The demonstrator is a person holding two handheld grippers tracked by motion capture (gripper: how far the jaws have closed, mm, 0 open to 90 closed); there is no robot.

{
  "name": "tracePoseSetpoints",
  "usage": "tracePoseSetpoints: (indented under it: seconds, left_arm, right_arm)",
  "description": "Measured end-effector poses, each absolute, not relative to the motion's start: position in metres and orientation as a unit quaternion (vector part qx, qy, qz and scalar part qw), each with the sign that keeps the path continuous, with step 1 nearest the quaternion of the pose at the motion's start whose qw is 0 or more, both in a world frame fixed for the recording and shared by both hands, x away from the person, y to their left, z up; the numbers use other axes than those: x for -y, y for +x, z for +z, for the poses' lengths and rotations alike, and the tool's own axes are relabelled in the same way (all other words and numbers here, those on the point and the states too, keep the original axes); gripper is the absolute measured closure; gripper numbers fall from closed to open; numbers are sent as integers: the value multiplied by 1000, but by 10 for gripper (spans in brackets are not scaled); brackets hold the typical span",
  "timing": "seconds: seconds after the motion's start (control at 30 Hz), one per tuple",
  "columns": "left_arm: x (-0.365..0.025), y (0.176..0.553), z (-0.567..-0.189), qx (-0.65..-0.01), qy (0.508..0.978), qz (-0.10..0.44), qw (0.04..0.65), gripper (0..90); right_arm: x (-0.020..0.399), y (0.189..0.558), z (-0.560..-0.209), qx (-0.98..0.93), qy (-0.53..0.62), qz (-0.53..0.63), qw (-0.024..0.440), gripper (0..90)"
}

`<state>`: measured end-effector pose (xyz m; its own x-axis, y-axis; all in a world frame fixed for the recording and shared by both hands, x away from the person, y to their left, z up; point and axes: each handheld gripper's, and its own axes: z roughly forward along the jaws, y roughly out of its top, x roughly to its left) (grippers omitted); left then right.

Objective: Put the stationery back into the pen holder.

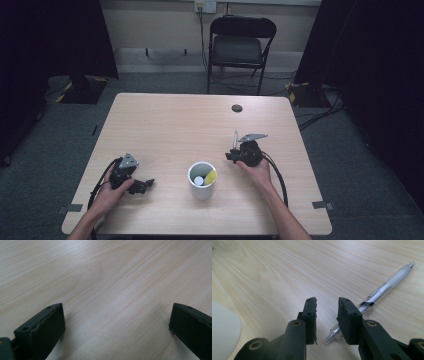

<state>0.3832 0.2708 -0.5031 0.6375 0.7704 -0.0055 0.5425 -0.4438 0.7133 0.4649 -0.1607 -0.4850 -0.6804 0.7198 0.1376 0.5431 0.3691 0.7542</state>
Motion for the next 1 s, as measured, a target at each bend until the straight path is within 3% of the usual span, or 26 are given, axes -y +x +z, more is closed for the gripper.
tracePoseSetpoints:
  seconds: [0.17,0.4,0.57,1.0]
  left_arm:
    - [-271,383,-503,-393,834,163,351,0]
    - [-271,383,-503,-393,834,163,351,0]
    - [-271,383,-503,-393,834,163,351,0]
    - [-271,383,-503,-393,835,162,350,0]
  right_arm:
    - [167,463,-486,-819,389,408,111,686]
    - [172,463,-482,-806,396,418,136,596]
    - [173,466,-487,-808,408,402,137,591]
    - [174,470,-494,-808,424,382,148,681]
